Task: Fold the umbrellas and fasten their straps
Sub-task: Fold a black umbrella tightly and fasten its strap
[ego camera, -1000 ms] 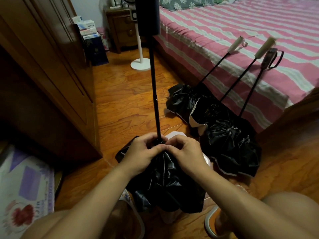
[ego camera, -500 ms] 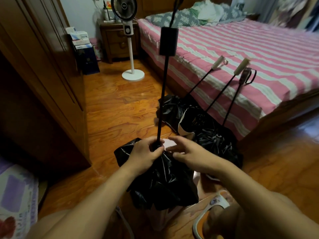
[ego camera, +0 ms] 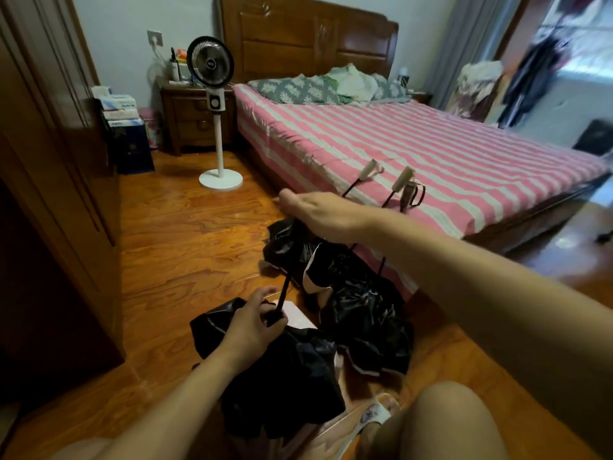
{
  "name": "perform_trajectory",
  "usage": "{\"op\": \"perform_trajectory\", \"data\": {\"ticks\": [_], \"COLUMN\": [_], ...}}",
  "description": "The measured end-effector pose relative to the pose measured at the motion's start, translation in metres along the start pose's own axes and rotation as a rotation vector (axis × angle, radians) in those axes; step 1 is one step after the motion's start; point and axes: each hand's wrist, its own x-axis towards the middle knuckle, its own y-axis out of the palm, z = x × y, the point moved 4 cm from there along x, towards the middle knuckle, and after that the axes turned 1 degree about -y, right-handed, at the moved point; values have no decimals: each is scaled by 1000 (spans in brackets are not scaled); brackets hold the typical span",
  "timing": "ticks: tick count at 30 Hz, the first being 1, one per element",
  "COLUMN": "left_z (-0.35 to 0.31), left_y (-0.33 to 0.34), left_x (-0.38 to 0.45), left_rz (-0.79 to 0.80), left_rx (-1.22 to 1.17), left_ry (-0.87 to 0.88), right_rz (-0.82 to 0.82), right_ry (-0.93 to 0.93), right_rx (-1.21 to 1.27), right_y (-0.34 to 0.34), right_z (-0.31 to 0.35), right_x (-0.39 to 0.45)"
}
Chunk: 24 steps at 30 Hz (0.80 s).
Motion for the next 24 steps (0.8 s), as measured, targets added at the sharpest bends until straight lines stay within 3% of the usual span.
{"op": "perform_trajectory", "data": {"ticks": [3, 7, 10, 12, 17, 24], "left_z": [-1, 3, 6, 9, 15, 15], "left_y": [-1, -1, 3, 7, 4, -7], "left_x": [-5, -7, -8, -8, -6, -7], "left_rz": [-7, 6, 15, 20, 13, 2], "left_rx": [-15, -8, -84, -100, -161, -117], "left_ry": [9, 17, 99, 166, 96, 76], "right_rz": [123, -20, 191, 248, 84, 93], "right_ry": [19, -32, 28, 57, 233, 275], "right_rx": [-8, 59, -32, 28, 571, 545], "right_y": [36, 36, 114, 154, 148, 192], "right_z": [-1, 10, -17, -32, -45, -57], "right_x": [-7, -14, -27, -36, -17, -15]}}
